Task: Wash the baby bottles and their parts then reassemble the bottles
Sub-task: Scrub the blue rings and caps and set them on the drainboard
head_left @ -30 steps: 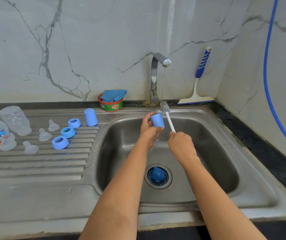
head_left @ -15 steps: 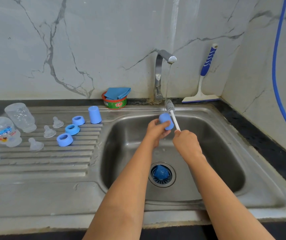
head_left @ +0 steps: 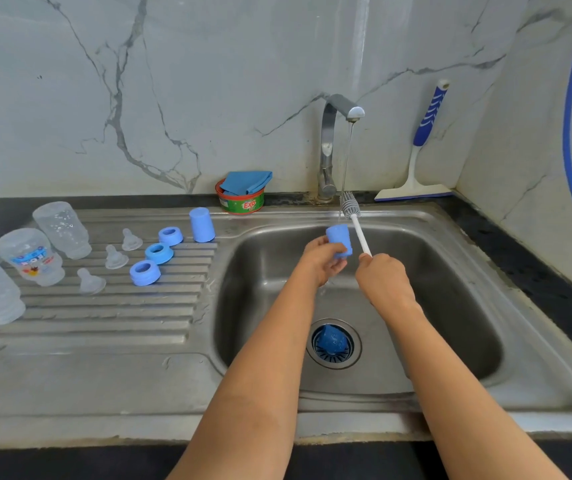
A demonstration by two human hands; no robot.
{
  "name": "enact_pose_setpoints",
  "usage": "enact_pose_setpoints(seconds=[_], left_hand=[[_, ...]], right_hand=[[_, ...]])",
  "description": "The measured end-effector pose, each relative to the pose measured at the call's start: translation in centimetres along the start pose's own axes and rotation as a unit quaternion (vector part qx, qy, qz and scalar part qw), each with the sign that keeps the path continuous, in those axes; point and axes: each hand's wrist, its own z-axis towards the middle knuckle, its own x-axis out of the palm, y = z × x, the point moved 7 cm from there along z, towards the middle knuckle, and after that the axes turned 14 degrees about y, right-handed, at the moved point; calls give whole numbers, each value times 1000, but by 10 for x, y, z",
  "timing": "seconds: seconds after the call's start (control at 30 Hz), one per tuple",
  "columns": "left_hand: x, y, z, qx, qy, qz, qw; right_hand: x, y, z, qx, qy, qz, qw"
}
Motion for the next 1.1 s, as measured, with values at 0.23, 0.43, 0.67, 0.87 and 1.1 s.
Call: enact_pose_setpoints(seconds=[0.23, 0.43, 0.67, 0.87, 1.1], left_hand=[[-4, -15, 1, 121, 13, 110, 986], [-16, -5, -1, 60, -16, -7, 998], [-11, 9, -4, -83, -45, 38, 995], [-27, -10, -2, 4, -151, 322, 935], [-36, -20, -3, 44, -153, 81, 984]], right_hand=[[6, -8, 12, 1, 2, 99, 995], [7, -10, 15, 6, 7, 74, 997], [4, -8, 5, 0, 6, 115, 993], [4, -8, 2, 17, 11, 134, 991], [6, -19, 8, 46, 40, 122, 991]])
